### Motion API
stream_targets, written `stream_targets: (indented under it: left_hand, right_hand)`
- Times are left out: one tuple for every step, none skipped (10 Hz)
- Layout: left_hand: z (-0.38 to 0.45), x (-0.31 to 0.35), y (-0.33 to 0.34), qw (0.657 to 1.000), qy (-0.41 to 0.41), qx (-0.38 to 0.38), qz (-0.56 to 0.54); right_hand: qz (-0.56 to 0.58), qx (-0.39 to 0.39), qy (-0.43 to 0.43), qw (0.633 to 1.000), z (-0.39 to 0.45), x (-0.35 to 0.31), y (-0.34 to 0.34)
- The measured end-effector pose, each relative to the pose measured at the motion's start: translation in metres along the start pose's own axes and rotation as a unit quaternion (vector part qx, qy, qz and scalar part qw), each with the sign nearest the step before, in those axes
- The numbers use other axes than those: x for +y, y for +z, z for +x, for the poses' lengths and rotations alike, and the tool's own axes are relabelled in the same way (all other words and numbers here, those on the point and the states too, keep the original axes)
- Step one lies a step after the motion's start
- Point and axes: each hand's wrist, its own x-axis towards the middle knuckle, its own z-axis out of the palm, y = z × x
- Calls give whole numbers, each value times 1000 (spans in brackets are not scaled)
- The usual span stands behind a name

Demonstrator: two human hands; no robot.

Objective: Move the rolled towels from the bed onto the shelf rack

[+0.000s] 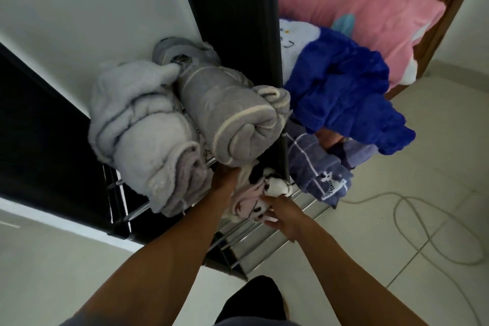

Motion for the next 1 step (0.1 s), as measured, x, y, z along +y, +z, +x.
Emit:
stream_targets:
  left_hand:
    - [-15, -13, -3, 997, 45, 28, 52]
  right_hand:
    - [-17, -10, -9, 1000, -16, 2, -15]
